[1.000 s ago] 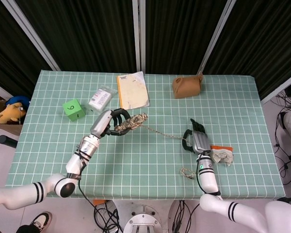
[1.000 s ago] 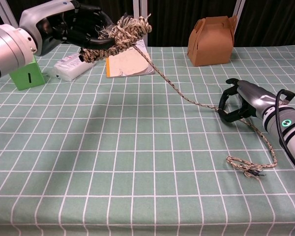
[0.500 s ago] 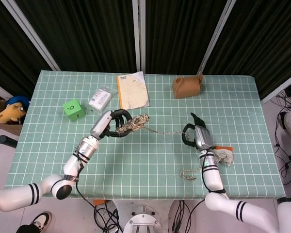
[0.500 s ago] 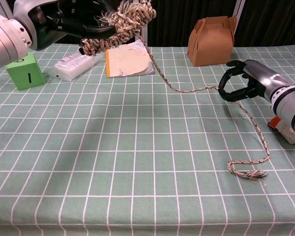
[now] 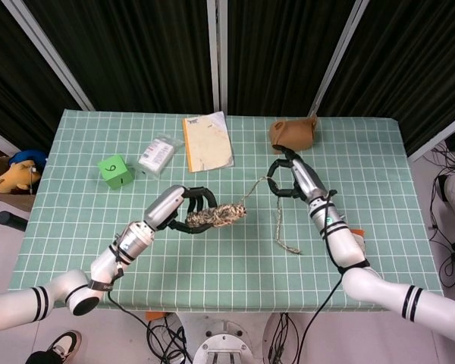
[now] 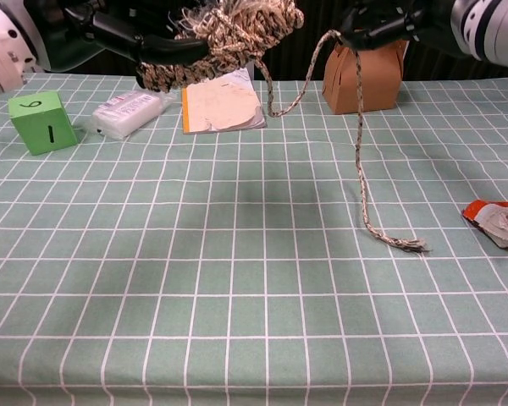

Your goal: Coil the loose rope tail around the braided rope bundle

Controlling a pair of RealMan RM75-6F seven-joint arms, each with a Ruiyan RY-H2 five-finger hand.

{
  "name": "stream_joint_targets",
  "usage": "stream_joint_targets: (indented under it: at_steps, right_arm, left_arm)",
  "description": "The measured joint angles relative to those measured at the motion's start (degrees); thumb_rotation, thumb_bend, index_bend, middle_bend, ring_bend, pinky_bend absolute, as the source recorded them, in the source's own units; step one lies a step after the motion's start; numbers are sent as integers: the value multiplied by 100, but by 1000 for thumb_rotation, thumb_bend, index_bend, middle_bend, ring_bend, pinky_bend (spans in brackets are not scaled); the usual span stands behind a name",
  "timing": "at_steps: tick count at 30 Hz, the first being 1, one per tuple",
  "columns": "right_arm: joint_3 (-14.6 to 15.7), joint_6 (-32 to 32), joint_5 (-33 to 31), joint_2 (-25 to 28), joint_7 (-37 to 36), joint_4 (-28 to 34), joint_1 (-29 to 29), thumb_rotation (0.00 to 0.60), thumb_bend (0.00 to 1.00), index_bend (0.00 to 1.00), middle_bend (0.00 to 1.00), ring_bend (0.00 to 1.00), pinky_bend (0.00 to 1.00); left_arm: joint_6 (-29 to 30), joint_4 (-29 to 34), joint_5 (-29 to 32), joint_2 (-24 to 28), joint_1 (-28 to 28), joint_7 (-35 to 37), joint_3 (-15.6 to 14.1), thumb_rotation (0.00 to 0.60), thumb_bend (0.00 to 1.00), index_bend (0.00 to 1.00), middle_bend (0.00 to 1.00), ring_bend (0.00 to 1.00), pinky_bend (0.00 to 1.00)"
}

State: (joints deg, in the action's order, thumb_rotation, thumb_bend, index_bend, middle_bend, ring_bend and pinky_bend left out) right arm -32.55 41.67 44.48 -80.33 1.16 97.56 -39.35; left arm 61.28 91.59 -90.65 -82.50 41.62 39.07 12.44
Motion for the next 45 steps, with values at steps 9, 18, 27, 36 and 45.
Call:
stream_joint_targets:
  at_steps: [9,18,27,36,45]
  right_arm:
    - [-99,-149,-1242,1013,339,761,-1014,600,496,784,98,0,0]
    - [133,597,-1639,1089,668,1284,-1670,600,496,785,97,0,0]
    - [396,1002,-1388,951,707,1588,-1854,600,498,785,97,0,0]
    - [532,966,-1154,811,609,1648,-2018,600,500,790,97,0,0]
    - [699,923,-741,927,475,1925,-1929,600,505,797,97,0,0]
  left_arm:
    - [36,-170,287,-333,47,-1801,-33,600,373,740,736,667,723]
    - [160,-460,1187,-1156,96,-3605,133,600,373,741,737,667,723]
    - [466,-844,1571,-1819,145,-4217,308,600,372,742,739,669,723]
    - [571,-1045,1744,-2154,154,-4060,461,600,373,743,740,670,723]
    - [465,-1637,2161,-2445,188,-3858,701,600,372,743,740,670,724]
